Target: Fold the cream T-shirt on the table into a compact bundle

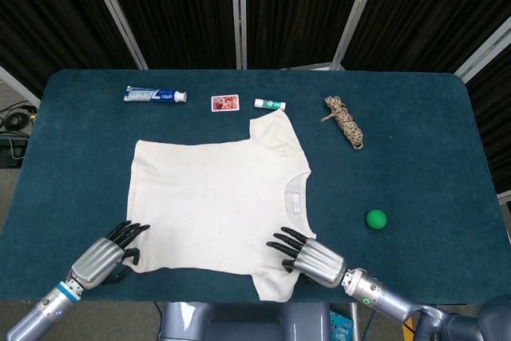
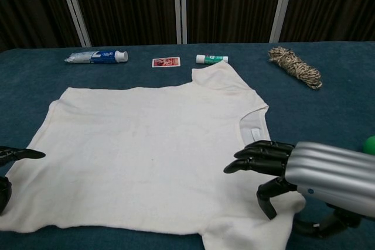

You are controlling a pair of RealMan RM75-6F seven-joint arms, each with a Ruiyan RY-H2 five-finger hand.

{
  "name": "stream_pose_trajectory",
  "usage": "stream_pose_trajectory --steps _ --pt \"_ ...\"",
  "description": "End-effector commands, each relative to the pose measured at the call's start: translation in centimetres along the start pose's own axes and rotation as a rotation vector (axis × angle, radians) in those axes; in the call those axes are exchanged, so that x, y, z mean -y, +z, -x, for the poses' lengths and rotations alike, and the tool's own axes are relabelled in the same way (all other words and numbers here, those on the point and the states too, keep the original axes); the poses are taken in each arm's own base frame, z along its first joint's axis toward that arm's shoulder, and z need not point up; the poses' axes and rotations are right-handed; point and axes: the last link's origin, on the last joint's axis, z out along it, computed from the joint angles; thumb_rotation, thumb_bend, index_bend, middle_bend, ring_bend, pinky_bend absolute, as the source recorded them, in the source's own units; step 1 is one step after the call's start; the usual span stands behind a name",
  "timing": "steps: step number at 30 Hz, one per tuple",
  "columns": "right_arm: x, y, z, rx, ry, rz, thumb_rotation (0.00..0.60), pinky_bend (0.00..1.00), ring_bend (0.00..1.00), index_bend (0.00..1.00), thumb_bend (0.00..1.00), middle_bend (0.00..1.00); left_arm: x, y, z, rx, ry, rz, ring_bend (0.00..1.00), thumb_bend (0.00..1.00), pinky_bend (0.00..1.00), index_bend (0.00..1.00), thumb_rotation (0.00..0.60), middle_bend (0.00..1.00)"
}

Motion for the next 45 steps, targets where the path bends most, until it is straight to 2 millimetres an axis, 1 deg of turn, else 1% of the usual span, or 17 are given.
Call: stream_pose_trajectory --steps 1,5,11,19,23,26,33,41,45 --pt "0.2 -0.3 -0.5 0.015 0.041 -0.009 0.6 0.0 0.0 0.72 0.42 0.08 -0.5 -0.6 -0.4 0.003 -0.026 0.021 0.0 0.57 0.0 0.82 0.6 0.0" --pt "0.4 -0.6 -1.2 0.029 0.088 -0.015 0.6 0.0 0.0 0.73 0.42 0.09 -0.9 -1.2 -0.9 0.015 -0.039 0.039 0.0 0.57 0.0 0.82 0.6 0.0" --pt "0.9 -1.1 -2.0 0.044 0.09 -0.042 0.6 0.0 0.0 0.73 0.42 0.1 -1.5 -1.9 -1.4 0.074 -0.057 0.038 0.0 0.57 0.0 0.82 0.6 0.0" --pt "1.9 -2.7 -2.7 0.063 0.091 -0.088 0.6 0.0 0.0 0.73 0.42 0.1 -2.4 -3.1 -2.1 0.114 -0.061 0.057 0.0 0.57 0.0 0.83 0.6 0.0" --pt "2.7 -3.6 -3.2 0.077 0.117 -0.104 0.6 0.0 0.0 0.73 0.42 0.1 -2.9 -4.3 -2.4 0.144 -0.043 0.058 0.0 0.57 0.0 0.83 0.6 0.0" --pt "3.2 -4.2 -3.3 0.097 0.115 -0.12 0.6 0.0 0.0 0.73 0.42 0.1 -3.4 -4.8 -2.5 0.178 -0.051 0.05 0.0 0.57 0.0 0.83 0.6 0.0" --pt "4.0 -5.0 -3.2 0.12 0.116 -0.142 0.6 0.0 0.0 0.73 0.42 0.1 -3.9 -5.7 -2.7 0.238 -0.06 0.046 0.0 0.57 0.0 0.83 0.6 0.0" --pt "4.6 -5.4 -2.9 0.137 0.12 -0.158 0.6 0.0 0.0 0.73 0.42 0.1 -4.1 -6.1 -2.8 0.275 -0.086 0.042 0.0 0.57 0.0 0.83 0.6 0.0" --pt "4.1 -5.0 -2.9 0.133 0.114 -0.135 0.6 0.0 0.0 0.73 0.42 0.1 -3.8 -5.4 -3.6 0.258 -0.12 0.023 0.0 0.57 0.0 0.83 0.6 0.0"
